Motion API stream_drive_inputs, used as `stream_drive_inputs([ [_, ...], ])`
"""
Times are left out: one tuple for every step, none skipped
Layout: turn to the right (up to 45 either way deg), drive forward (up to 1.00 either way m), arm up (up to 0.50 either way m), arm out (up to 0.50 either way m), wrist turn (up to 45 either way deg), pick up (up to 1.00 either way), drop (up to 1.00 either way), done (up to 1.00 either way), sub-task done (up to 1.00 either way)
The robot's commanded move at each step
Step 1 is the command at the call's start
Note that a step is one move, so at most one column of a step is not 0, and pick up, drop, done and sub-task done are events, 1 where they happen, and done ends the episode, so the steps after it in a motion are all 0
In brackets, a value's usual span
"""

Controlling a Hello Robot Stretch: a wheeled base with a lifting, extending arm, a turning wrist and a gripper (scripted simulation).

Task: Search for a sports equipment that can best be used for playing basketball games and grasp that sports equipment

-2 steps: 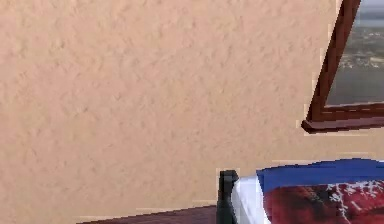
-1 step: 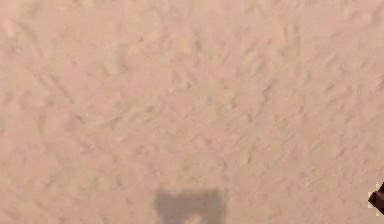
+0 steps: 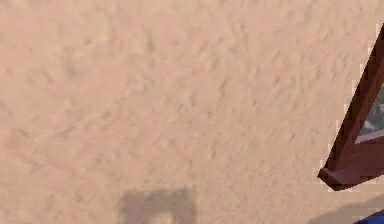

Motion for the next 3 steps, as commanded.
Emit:
stream_drive_inputs([
  [0.0, 0.00, 0.50, 0.00, 0.0, 0.00, 0.00, 0.00, 0.00],
  [0.0, 0.00, 0.30, 0.00, 0.0, 0.00, 0.00, 0.00, 0.00],
  [0.0, 0.00, 0.00, 0.48, 0.0, 0.00, 0.00, 0.00, 0.00],
])
